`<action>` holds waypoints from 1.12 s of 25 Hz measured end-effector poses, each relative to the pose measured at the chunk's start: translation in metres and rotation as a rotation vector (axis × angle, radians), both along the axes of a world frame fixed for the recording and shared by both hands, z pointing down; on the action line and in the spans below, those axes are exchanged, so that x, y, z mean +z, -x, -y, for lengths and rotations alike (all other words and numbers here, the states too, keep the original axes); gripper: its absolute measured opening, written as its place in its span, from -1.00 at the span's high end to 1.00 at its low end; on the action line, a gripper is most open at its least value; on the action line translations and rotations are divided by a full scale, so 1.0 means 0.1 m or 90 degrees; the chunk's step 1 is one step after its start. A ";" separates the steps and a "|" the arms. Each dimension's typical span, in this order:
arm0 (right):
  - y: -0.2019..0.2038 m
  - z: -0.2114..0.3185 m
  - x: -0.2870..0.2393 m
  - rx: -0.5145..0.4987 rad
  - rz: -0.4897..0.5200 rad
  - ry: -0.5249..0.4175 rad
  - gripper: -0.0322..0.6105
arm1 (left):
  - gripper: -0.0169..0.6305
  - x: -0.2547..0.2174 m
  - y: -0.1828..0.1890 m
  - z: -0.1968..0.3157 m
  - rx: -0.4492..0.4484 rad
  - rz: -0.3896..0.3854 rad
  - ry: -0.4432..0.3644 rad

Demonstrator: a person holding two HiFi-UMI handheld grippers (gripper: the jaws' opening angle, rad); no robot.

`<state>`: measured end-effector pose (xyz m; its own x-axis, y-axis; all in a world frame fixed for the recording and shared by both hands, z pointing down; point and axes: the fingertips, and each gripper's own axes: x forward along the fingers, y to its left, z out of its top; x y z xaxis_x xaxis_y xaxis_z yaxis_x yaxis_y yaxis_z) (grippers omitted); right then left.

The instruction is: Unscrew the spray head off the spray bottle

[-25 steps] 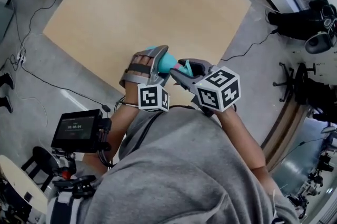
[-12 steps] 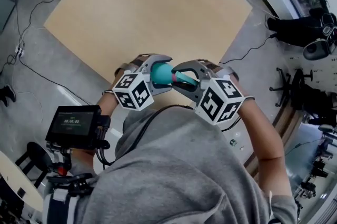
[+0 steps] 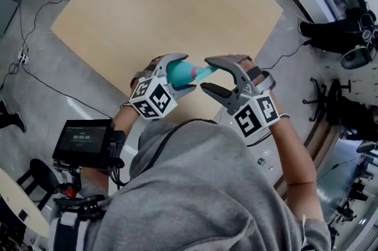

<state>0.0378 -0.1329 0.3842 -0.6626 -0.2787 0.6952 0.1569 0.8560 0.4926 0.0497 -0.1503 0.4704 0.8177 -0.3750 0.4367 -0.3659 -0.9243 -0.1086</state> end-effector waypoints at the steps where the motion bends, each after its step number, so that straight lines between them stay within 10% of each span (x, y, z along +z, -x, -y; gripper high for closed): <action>1: -0.04 0.11 -0.11 0.091 0.086 0.069 0.04 | -0.23 0.02 0.05 0.08 -0.043 0.003 -0.004; 6: -0.29 0.43 -0.40 0.500 0.528 0.545 0.02 | -0.23 0.09 0.32 0.38 -0.204 0.085 -0.090; 9: -0.27 0.45 -0.30 0.589 0.616 0.675 0.01 | -0.23 0.07 0.37 0.43 -0.228 0.144 -0.159; 16: -0.04 0.40 0.11 0.577 0.410 0.598 0.05 | -0.23 -0.11 0.14 0.38 -0.192 0.192 -0.250; 20: -0.03 0.36 0.12 0.501 0.319 0.481 0.47 | -0.23 -0.14 0.06 0.32 -0.148 0.138 -0.217; 25: 0.10 0.04 -0.02 0.221 0.169 0.371 0.48 | -0.23 -0.19 -0.08 -0.10 0.064 -0.067 -0.025; 28: 0.11 -0.38 0.00 -0.052 0.035 0.261 0.47 | -0.23 -0.22 -0.08 -0.46 0.220 -0.082 -0.013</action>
